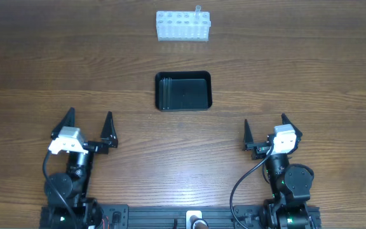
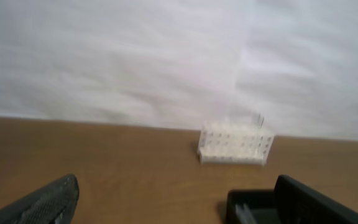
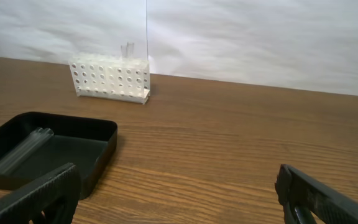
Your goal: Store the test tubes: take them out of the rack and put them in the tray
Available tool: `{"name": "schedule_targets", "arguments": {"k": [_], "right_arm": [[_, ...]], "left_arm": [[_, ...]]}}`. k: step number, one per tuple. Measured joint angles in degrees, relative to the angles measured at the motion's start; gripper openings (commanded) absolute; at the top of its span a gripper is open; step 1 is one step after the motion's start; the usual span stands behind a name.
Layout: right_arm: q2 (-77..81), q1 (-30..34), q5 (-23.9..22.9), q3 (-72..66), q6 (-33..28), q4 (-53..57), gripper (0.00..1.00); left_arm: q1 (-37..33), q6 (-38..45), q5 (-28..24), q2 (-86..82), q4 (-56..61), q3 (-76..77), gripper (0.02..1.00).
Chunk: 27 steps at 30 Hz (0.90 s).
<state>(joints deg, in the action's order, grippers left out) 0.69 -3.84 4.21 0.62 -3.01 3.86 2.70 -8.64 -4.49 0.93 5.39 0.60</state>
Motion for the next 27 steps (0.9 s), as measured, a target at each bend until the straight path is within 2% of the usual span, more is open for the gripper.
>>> {"name": "schedule_targets", "arguments": {"k": [7, 27], "right_arm": [[0.0, 0.0, 0.0, 0.0, 0.0, 0.0, 0.993], [0.0, 0.0, 0.0, 0.0, 0.0, 0.0, 0.993]], "left_arm": [[0.0, 0.1, 0.0, -0.2, -9.2, 0.0, 0.998], [0.0, 0.1, 0.0, -0.3, -9.2, 0.0, 0.998]]}}
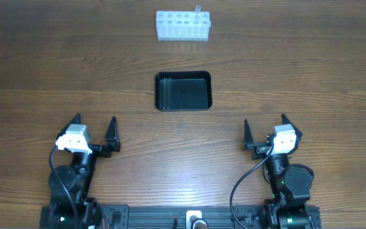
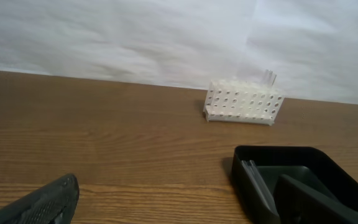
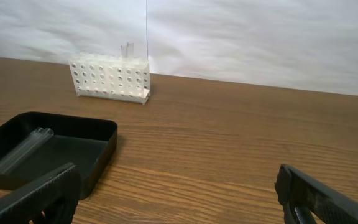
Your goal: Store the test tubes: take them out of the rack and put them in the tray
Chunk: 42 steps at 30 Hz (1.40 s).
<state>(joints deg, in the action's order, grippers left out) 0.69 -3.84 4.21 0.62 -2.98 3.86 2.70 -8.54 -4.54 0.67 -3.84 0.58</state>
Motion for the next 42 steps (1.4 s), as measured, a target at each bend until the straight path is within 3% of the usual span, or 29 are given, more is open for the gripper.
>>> {"name": "schedule_targets", "arguments": {"k": [42], "right_arm": [[3.0, 0.0, 0.3, 0.0, -1.1, -2.7, 0.991]], "left_arm": [[0.0, 0.0, 0.0, 0.0, 0.0, 0.0, 0.998]]}}
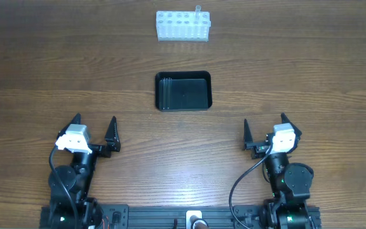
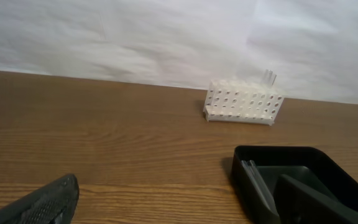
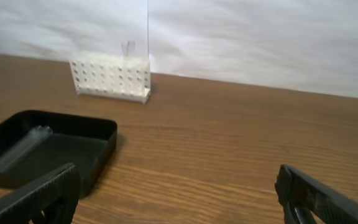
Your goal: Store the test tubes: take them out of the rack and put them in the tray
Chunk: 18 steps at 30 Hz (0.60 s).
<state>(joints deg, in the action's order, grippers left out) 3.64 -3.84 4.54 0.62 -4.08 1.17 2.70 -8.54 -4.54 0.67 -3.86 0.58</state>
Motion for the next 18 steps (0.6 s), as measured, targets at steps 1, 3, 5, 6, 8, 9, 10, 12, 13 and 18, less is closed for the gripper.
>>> {"name": "schedule_targets", "arguments": {"k": [1, 3, 5, 6, 8, 9, 10, 12, 13, 18], "right_arm": [[1.9, 0.0, 0.1, 0.0, -0.5, -1.3, 0.991], [7.2, 0.0, 0.0, 0.7, -1.1, -4.2, 0.993], [13.3, 0.0, -0.2, 2.4, -1.7, -7.3, 0.991], [17.0, 0.0, -0.3, 3.8, -1.9, -9.0, 0.993], [24.9, 0.0, -0.6, 7.3, -2.1, -13.1, 0.993], [28.8, 0.0, -0.6, 9.4, -2.3, -15.0, 0.993], [33.2, 0.0, -0.8, 12.0, -2.3, -17.3, 0.993], [40.5, 0.0, -1.3, 16.4, -2.4, -21.1, 0.993], [43.7, 0.0, -1.7, 18.6, -2.4, -22.5, 0.993], [59.2, 0.0, -4.0, 30.6, -2.4, -25.7, 0.993]], "left_arm": [[0.0, 0.0, 0.0, 0.0, 0.0, 0.0, 0.998], [0.0, 0.0, 0.0, 0.0, 0.0, 0.0, 0.998], [0.0, 0.0, 0.0, 0.0, 0.0, 0.0, 0.998], [0.0, 0.0, 0.0, 0.0, 0.0, 0.0, 0.998], [0.0, 0.0, 0.0, 0.0, 0.0, 0.0, 0.998], [0.0, 0.0, 0.0, 0.0, 0.0, 0.0, 0.996], [0.0, 0.0, 0.0, 0.0, 0.0, 0.0, 0.998], [0.0, 0.0, 0.0, 0.0, 0.0, 0.0, 0.998], [0.0, 0.0, 0.0, 0.0, 0.0, 0.0, 0.998], [0.0, 0.0, 0.0, 0.0, 0.0, 0.0, 0.998]]}}
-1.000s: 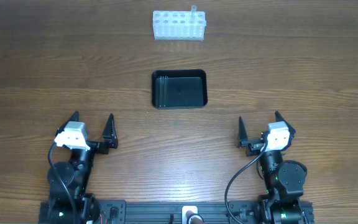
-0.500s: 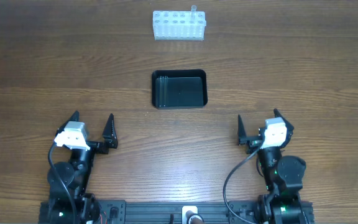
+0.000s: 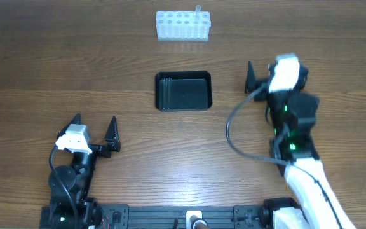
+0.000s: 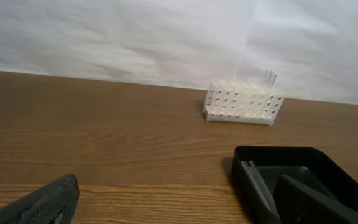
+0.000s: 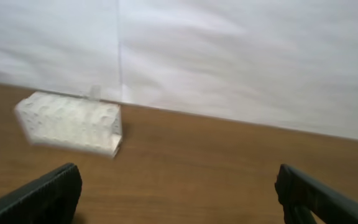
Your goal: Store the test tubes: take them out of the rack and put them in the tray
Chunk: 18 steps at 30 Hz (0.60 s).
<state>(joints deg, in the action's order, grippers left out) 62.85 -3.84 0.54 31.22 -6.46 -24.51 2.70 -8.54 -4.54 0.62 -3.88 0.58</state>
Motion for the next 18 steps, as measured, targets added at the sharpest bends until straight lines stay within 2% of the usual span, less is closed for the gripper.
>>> {"name": "schedule_targets", "arguments": {"k": [8, 18], "right_arm": [[16.0, -0.1, -2.2, 14.7, 0.0, 0.0, 0.993], [25.7, -4.1, -2.7, 23.0, 0.4, -0.1, 0.991]], "left_arm": [[0.0, 0.0, 0.0, 0.0, 0.0, 0.0, 0.998], [0.0, 0.0, 0.0, 0.0, 0.0, 0.0, 0.996]]}}
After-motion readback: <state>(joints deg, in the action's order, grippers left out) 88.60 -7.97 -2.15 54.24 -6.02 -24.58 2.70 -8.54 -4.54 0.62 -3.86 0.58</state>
